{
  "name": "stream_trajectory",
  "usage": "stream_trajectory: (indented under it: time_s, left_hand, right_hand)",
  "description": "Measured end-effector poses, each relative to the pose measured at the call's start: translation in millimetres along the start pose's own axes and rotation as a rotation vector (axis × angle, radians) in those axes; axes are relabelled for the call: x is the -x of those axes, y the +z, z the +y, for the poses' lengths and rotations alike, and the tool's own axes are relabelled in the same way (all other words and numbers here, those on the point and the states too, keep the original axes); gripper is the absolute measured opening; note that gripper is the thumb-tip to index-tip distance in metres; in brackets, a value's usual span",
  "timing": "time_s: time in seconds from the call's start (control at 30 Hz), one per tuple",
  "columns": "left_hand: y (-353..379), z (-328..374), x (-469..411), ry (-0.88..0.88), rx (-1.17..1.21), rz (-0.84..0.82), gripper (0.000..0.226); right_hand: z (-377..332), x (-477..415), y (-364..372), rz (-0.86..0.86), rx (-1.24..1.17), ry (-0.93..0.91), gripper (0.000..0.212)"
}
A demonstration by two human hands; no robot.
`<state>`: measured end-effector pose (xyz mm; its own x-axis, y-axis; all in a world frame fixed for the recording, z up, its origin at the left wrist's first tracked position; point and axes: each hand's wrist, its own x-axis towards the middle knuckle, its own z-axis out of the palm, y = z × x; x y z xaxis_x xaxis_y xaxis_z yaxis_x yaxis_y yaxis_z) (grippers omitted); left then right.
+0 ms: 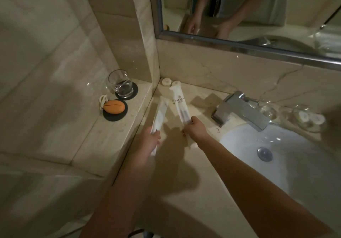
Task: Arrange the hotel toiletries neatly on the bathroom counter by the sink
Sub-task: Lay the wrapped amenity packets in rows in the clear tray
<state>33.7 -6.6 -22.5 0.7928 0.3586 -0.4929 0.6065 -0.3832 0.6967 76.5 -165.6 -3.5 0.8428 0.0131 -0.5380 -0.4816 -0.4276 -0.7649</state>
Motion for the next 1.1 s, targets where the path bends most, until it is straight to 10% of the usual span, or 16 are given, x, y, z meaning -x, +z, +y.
stream_trajectory:
  time_s: [0.77,1.1]
  left_hand:
    - [156,55,183,0.273,0.214,-0.061,0.016]
    - [234,103,251,0.394,0.017,-0.456,0.029]
  right_hand:
    - [183,191,-191,0.348,0.093,-0.086,0.02]
    - [261,247,-270,0.429,0.286,-0.129,0.043]
